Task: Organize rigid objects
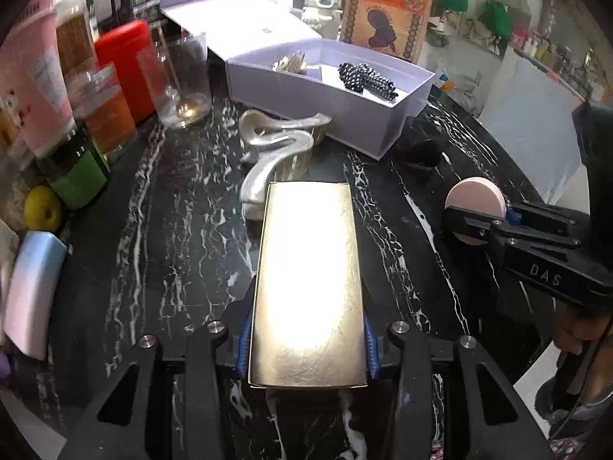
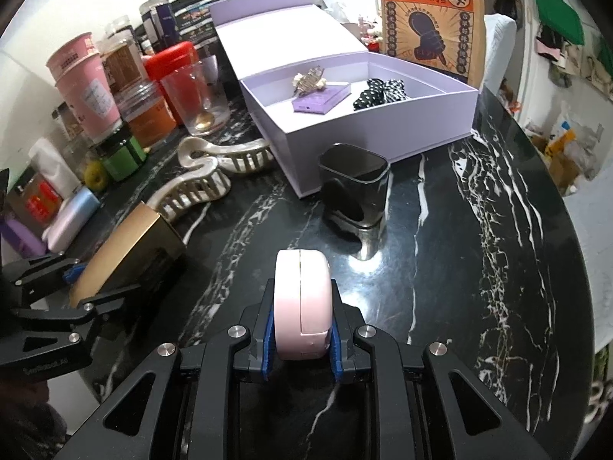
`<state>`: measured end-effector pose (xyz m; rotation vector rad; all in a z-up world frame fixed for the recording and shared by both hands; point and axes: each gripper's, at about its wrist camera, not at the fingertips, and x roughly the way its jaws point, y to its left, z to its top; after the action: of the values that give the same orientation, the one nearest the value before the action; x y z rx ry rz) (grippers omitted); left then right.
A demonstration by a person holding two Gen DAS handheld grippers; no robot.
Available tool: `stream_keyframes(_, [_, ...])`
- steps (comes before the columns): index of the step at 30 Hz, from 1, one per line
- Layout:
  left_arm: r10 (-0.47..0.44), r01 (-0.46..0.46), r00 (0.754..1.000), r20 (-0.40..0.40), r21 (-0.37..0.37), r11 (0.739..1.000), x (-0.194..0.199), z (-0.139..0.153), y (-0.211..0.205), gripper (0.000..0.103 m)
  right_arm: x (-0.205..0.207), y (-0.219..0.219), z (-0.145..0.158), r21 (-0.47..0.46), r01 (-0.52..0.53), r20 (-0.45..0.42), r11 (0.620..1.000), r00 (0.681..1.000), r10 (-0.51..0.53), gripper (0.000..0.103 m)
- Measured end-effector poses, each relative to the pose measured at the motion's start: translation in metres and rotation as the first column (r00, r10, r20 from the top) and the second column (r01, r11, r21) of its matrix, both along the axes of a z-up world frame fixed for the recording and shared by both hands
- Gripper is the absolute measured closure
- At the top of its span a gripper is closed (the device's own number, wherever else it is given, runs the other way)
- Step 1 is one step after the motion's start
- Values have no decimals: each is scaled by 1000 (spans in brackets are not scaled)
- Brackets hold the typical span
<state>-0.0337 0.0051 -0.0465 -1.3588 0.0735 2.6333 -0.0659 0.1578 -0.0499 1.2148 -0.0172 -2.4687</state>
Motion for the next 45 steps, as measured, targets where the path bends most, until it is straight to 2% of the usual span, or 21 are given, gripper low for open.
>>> stream_keyframes(4, [11,-11,1000,-25,22,1000,9,10,3,60,8,0,4,-24,-5,-7,1000,1000,5,81])
stream_keyframes(9, [4,-4,999,-39,13,1000,15,18,7,60,19,-2,7,-41,-13,-6,999,1000,12,81])
stream_keyframes(13, [-9,10,999,-32,51,999,14,20,9,60,25,-2,11,-57,-11,-3,998,1000,10,81])
stream_keyframes(19, [-28,30,999,-40,61,998,8,26,13,60,28,-3,21,-59,-5,-16,998,1000,4,81])
stream_keyframes(32, [-66,69,997,-45,75,995,-26,40,18,60,8,2,37,-49,5,-18,999,1000,-6,81])
stream_keyframes(39, [-77,82,995,-57,96,992,-44,49,22,60,-6,2,52,-32,-17,-50,999,999,16,81])
stream_keyframes(45, [-88,95,993,-82,82,992,-58,62,25,60,-17,2,65,-21,-20,-68,1000,998,18,81])
